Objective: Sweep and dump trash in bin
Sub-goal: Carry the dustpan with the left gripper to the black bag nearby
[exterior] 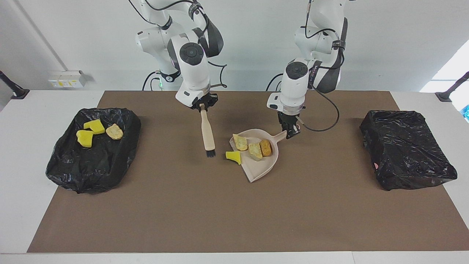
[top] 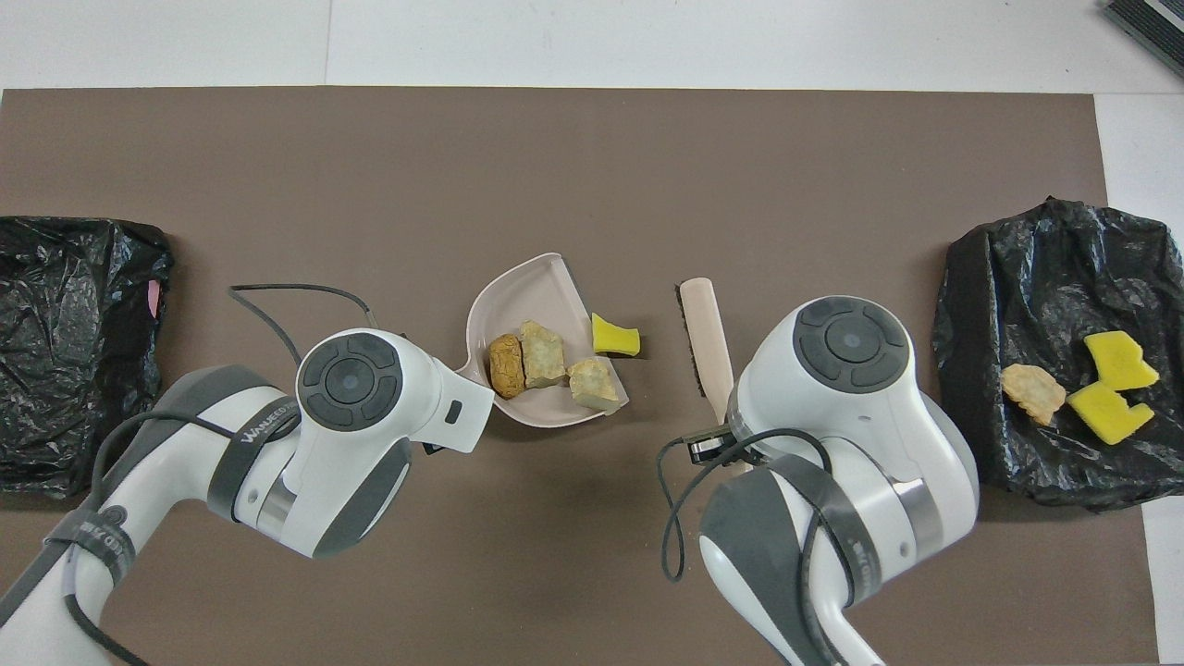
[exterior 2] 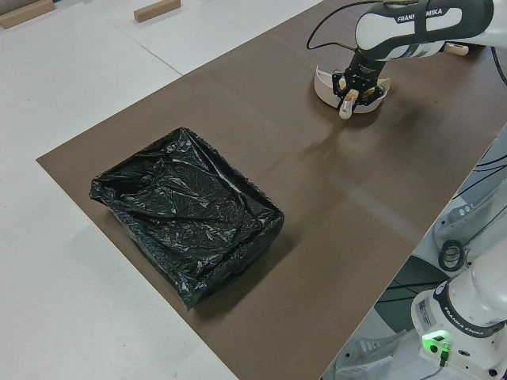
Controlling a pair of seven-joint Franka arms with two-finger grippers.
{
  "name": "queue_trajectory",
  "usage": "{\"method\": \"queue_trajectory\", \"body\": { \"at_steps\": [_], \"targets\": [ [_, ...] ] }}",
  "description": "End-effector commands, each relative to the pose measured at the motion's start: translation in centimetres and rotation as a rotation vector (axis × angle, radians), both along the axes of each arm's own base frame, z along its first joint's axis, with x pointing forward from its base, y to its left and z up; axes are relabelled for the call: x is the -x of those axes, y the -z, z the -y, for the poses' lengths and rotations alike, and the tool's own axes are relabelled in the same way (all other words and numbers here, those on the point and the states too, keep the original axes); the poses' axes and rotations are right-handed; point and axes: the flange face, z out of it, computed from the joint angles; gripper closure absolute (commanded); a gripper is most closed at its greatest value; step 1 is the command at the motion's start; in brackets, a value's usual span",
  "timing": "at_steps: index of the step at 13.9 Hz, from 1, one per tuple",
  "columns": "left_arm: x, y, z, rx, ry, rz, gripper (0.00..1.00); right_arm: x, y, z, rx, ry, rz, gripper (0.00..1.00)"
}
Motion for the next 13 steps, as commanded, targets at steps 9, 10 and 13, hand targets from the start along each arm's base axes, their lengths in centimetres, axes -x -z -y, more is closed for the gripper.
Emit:
{"method": "queue_trajectory", "body": {
  "at_steps": [9,10,13],
  "targets": [
    [0.5,0.5,-1.5,0.053,-0.048,0.031,1.0,3.0,4.3,-10.5,-0.153,-0.152,-0.01,1.0],
    [0.5,0.5,-1.5,0.053,-0.05,0.031,1.0,3.2,4.3,-10.7,-0.166,-0.144,-0.017,1.0],
    [0.4,0.4,-1.4,0.051,-0.049,0.03,1.0,3.1,3.8,-9.7,-0.16,-0.17,-0.041,1.0]
  ]
}}
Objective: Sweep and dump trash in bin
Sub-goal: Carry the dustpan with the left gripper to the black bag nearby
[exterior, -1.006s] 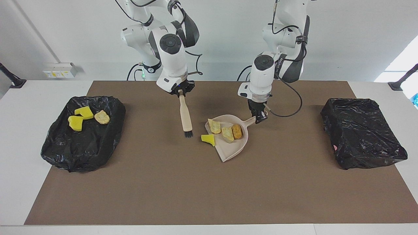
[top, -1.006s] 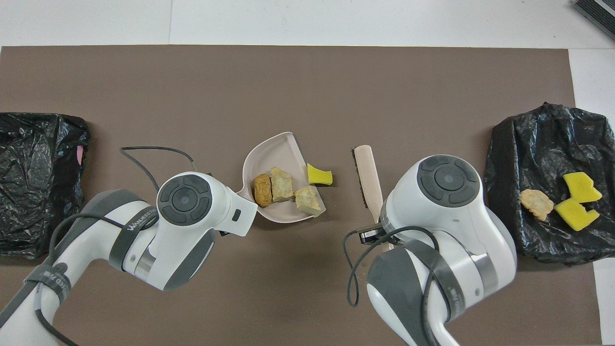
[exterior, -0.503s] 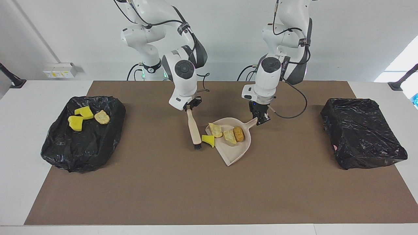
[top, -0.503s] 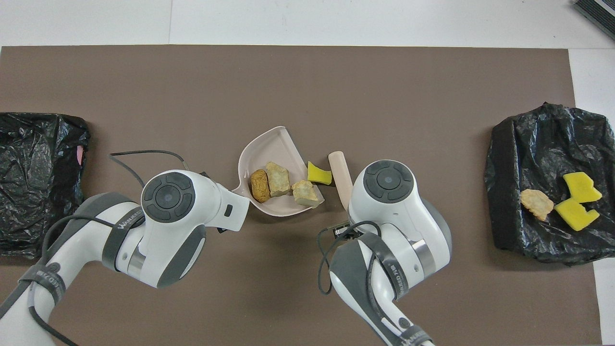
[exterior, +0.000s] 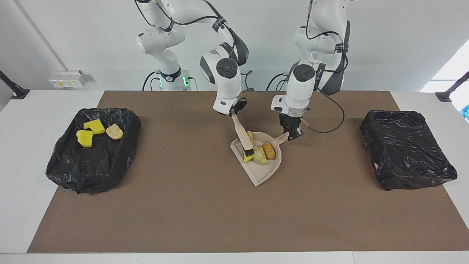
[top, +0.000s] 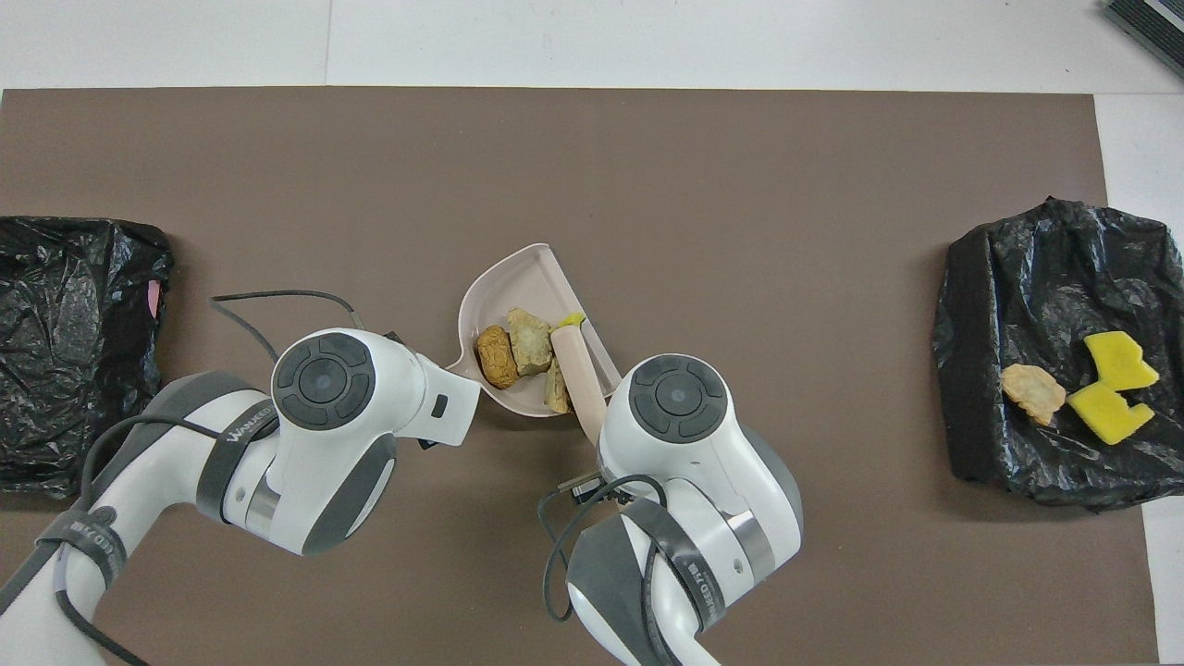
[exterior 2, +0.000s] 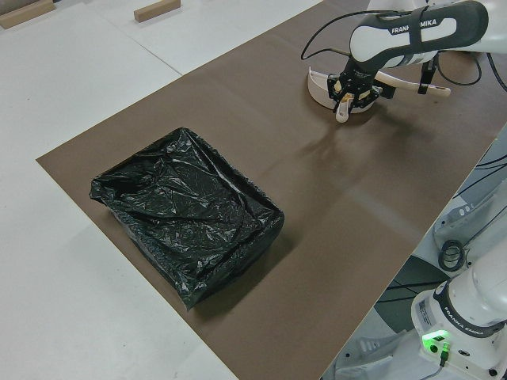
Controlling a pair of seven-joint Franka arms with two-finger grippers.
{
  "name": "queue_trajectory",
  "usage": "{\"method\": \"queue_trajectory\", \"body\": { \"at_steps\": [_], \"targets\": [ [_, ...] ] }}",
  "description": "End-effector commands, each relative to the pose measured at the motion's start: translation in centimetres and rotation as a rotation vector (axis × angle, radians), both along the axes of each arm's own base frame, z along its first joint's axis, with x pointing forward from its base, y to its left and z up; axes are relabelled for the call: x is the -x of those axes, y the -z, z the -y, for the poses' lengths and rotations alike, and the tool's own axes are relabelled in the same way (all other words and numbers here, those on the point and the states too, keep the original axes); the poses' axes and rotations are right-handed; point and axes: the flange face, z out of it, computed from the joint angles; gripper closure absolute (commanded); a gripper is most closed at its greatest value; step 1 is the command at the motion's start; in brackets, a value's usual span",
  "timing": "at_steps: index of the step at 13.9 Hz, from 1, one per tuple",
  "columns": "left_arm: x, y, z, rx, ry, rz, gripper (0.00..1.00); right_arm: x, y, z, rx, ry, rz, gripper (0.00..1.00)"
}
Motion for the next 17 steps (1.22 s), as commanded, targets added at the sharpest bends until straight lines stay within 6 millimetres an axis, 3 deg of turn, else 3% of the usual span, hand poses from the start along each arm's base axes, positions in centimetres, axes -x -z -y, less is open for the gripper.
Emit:
{"method": "queue_trajectory", "body": {
  "at_steps": [1,4,6,10,13,17],
  "targets": [
    [0.6,-0.5,-0.4,0.019,-0.015,0.011,1.0,-0.7,-1.9,2.0,-0.022,-0.02,-0.031,1.0],
    [0.2,-1.0,-0.4,0.027,-0.02,0.02,1.0,-2.0,-4.7,3.9,0.021,-0.031,-0.026,1.0],
    [-0.5,-1.4,-1.5,0.038,-0.054,0.023,1.0,-2.5,-6.3,5.2,0.06,-0.042,-0.013,1.0],
    [-1.6,-3.3,-3.1,0.093,-0.124,0.036,1.0,-2.5,-7.7,7.3,0.076,0.001,-0.034,1.0],
    [-2.0,-6.4,-6.3,0.144,-0.217,0.031,1.0,-0.7,-8.7,6.8,0.118,0.146,-0.023,1.0],
    [-2.0,-9.6,-10.5,0.153,-0.298,-0.022,1.0,5.3,-7.3,3.9,0.121,0.263,0.043,1.0]
  ]
}}
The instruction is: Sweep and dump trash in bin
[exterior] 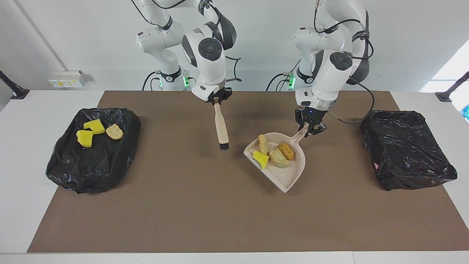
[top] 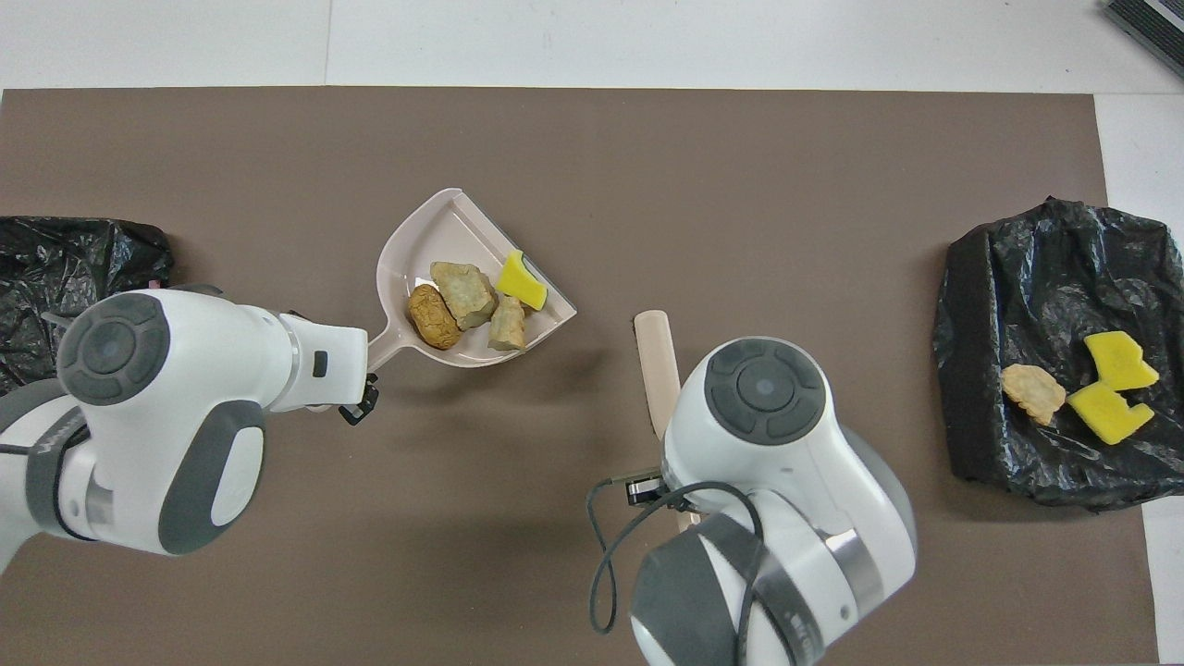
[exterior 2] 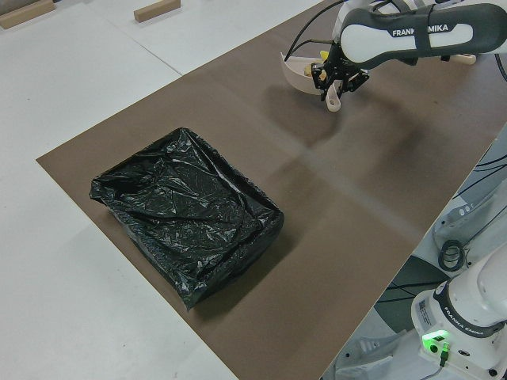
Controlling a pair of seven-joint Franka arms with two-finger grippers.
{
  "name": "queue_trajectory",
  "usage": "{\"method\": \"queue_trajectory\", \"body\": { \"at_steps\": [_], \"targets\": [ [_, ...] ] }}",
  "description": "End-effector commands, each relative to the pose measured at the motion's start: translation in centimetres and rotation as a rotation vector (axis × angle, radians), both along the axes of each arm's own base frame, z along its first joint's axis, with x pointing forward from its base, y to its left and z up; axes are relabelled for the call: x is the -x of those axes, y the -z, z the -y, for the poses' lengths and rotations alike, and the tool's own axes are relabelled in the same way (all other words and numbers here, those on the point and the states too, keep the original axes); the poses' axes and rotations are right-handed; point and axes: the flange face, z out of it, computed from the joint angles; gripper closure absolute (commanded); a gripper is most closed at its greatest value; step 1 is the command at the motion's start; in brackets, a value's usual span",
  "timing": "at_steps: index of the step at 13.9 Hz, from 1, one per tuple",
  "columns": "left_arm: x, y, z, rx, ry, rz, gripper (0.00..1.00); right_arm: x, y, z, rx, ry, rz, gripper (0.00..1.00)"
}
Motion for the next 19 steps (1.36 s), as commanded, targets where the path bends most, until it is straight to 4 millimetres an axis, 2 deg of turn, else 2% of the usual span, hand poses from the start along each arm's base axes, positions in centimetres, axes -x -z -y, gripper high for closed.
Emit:
{"method": "queue_trajectory", "body": {
  "at_steps": [1,2,5,8,12,14,17,18,19],
  "targets": [
    [-0.1,-3.3,-3.2,0.015,-0.046,-0.029,1.0,4.7,0.4,-0.9,0.003,0.053,0.048,1.0],
    [-0.6,-4.4,-5.1,0.016,-0.074,-0.034,1.0,6.4,0.7,-2.7,0.009,0.031,0.045,1.0],
    [-1.3,-6.8,-11.2,0.015,-0.103,-0.033,1.0,9.2,1.8,-6.8,0.006,0.038,0.064,1.0],
    [-1.4,-8.8,-17.2,0.036,-0.073,-0.042,1.0,11.0,4.2,-10.1,0.006,0.057,0.08,1.0],
    [-0.4,-11.4,-27.2,0.041,-0.042,-0.044,1.0,11.7,9.0,-12.9,0.022,0.047,0.06,1.0],
    [0.9,-12.0,-31.8,0.045,-0.069,-0.048,1.0,11.6,9.9,-13.5,-0.011,0.082,0.012,1.0],
    [2.4,-13.1,-37.2,0.049,-0.136,-0.049,1.0,11.5,9.8,-13.7,-0.016,0.088,0.007,1.0],
    [2.8,-13.7,-39.6,0.051,-0.119,-0.048,1.0,11.4,9.8,-13.7,-0.014,0.087,0.007,0.91],
    [3.3,-14.6,-43.1,0.051,-0.101,-0.043,1.0,11.4,9.8,-13.8,-0.009,0.084,0.0,0.5]
  ]
}}
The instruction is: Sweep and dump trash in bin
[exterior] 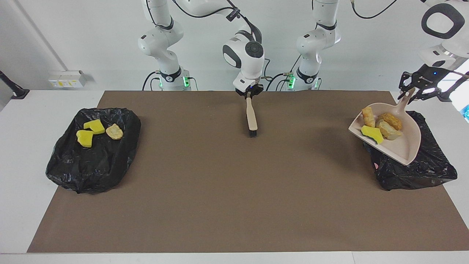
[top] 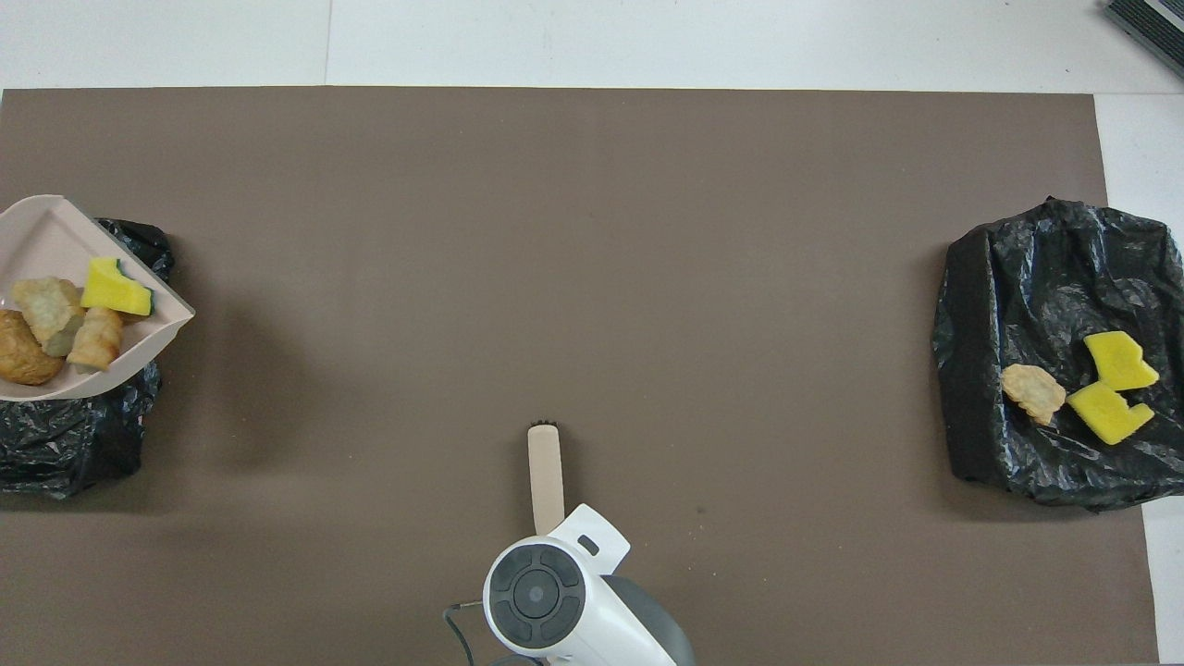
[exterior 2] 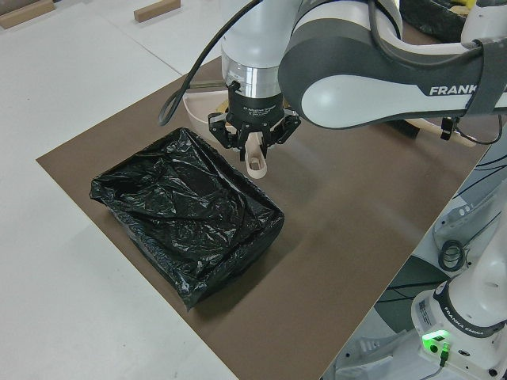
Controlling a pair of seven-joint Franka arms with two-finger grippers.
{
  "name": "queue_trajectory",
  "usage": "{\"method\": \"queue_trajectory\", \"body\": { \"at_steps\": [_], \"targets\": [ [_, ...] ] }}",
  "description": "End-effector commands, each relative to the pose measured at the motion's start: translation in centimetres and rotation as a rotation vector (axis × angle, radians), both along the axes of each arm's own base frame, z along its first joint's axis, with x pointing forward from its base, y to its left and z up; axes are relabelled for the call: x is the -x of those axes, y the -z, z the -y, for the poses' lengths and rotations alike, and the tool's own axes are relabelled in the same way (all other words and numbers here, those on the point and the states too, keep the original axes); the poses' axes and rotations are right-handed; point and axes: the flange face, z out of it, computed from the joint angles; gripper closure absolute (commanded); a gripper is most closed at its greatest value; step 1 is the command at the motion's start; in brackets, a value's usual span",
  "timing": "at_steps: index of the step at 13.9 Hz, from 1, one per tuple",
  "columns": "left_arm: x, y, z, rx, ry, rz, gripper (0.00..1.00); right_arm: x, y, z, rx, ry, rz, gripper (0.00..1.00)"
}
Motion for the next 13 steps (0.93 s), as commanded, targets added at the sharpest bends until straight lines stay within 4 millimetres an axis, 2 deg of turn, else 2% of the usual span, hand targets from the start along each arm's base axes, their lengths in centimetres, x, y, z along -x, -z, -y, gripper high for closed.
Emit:
{"method": "queue_trajectory", "body": {
  "at_steps": [1,3,6,7,9,11,13],
  "targets": [
    [-0.5,-2.3,-6.5,0.015,0.047,0.002,1.0,-0.5,-0.8,-0.5,-0.009,0.013,-0.011,0.0],
    [-0.8,-3.0,-9.7,-0.049,0.062,-0.025,1.0,-1.0,-1.8,-1.2,-0.011,0.008,-0.015,0.0],
    [-1.4,-2.4,-13.2,-0.144,0.04,-0.025,1.0,-2.1,-4.1,-1.1,0.002,0.001,-0.021,0.0],
    [-1.7,-2.4,-13.7,-0.189,0.045,-0.027,1.0,-2.3,-4.8,-0.9,0.011,-0.004,-0.027,0.0],
    [-2.9,-2.5,-13.7,-0.297,0.107,-0.056,1.0,-4.6,-7.2,1.3,-0.003,-0.005,-0.006,0.0],
    [-4.7,-2.6,-11.7,-0.386,0.231,-0.093,1.0,-6.8,-10.1,3.7,-0.029,-0.026,0.002,0.0],
    [-5.8,-2.6,-10.6,-0.455,0.326,-0.117,1.0,-9.2,-12.4,6.3,-0.04,-0.055,-0.015,0.0]
  ]
}}
